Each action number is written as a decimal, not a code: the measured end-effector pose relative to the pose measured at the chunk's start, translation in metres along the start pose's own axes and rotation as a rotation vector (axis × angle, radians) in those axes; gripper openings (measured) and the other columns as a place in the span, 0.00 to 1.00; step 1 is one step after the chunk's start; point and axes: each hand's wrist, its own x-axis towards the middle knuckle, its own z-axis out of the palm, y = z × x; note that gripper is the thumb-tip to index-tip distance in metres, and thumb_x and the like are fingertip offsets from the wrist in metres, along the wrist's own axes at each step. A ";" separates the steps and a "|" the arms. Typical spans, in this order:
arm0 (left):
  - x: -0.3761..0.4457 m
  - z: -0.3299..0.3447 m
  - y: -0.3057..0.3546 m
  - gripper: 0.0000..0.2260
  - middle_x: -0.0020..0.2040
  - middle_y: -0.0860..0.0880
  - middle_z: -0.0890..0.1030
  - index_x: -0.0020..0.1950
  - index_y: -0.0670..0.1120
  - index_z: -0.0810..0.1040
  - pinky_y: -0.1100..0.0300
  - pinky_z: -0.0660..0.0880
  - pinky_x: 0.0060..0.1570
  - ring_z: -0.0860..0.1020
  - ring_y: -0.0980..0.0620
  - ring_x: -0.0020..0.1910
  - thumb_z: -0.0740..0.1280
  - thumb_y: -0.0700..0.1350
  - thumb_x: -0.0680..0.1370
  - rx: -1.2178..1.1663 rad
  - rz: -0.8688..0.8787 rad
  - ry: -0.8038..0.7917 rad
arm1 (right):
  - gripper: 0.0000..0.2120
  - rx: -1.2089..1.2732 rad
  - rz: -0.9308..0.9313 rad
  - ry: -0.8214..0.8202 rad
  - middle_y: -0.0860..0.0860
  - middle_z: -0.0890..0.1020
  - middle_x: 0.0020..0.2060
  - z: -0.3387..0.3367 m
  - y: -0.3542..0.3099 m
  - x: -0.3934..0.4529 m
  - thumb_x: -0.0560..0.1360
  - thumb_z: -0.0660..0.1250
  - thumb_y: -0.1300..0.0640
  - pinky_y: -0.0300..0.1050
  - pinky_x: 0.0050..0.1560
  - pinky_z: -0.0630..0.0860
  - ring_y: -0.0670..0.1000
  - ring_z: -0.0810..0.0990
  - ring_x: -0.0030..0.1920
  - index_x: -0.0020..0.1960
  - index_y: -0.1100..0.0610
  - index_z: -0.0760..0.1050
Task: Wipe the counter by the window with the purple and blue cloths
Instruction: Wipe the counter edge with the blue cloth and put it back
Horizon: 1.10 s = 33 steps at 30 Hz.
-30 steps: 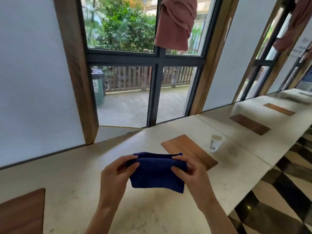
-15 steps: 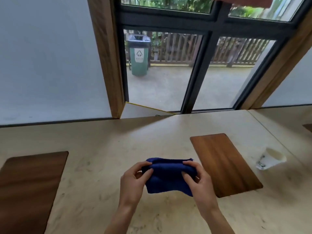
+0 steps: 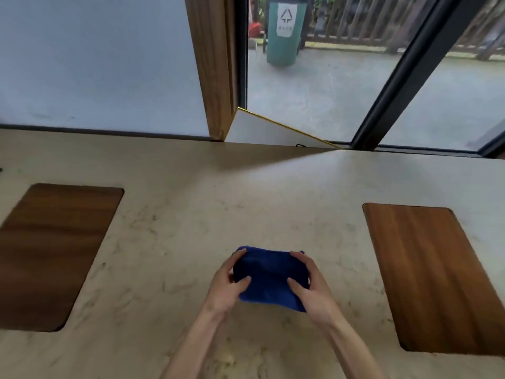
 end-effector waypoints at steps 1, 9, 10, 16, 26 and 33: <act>0.008 -0.002 -0.004 0.29 0.69 0.51 0.77 0.71 0.53 0.73 0.48 0.77 0.65 0.79 0.50 0.64 0.67 0.33 0.73 0.012 0.003 -0.006 | 0.26 -0.002 -0.004 -0.017 0.45 0.75 0.68 0.001 0.003 0.010 0.79 0.65 0.70 0.47 0.70 0.74 0.48 0.74 0.69 0.70 0.48 0.70; 0.026 -0.013 -0.040 0.35 0.70 0.54 0.58 0.79 0.57 0.59 0.72 0.75 0.52 0.72 0.56 0.62 0.64 0.36 0.75 0.551 0.004 -0.054 | 0.33 -0.524 0.069 -0.160 0.47 0.54 0.72 0.018 0.032 0.038 0.80 0.64 0.61 0.34 0.54 0.73 0.52 0.76 0.63 0.80 0.46 0.54; 0.024 -0.015 -0.043 0.36 0.64 0.56 0.54 0.79 0.59 0.57 0.64 0.78 0.51 0.73 0.54 0.58 0.65 0.39 0.75 0.666 -0.012 -0.033 | 0.35 -0.661 0.073 -0.171 0.46 0.50 0.72 0.018 0.033 0.035 0.81 0.64 0.57 0.38 0.47 0.75 0.52 0.80 0.54 0.81 0.44 0.50; 0.029 -0.039 -0.046 0.37 0.70 0.51 0.48 0.75 0.73 0.52 0.53 0.71 0.63 0.59 0.47 0.72 0.69 0.64 0.71 1.053 -0.025 -0.003 | 0.35 -1.075 -0.002 0.008 0.51 0.47 0.76 0.015 0.031 0.024 0.78 0.64 0.42 0.53 0.69 0.70 0.55 0.63 0.73 0.79 0.37 0.49; 0.085 -0.138 -0.037 0.27 0.83 0.50 0.57 0.79 0.61 0.59 0.32 0.51 0.75 0.55 0.40 0.81 0.42 0.63 0.81 1.297 0.220 0.286 | 0.21 -1.191 -0.387 0.144 0.46 0.72 0.77 0.099 0.029 0.061 0.84 0.54 0.43 0.69 0.76 0.60 0.57 0.68 0.78 0.76 0.41 0.68; 0.095 -0.157 -0.068 0.23 0.84 0.56 0.47 0.79 0.68 0.42 0.38 0.42 0.79 0.46 0.46 0.83 0.40 0.63 0.83 1.318 0.205 0.337 | 0.29 -1.372 -0.632 -0.078 0.45 0.49 0.84 0.162 0.111 -0.041 0.80 0.49 0.34 0.76 0.73 0.52 0.59 0.44 0.83 0.80 0.36 0.55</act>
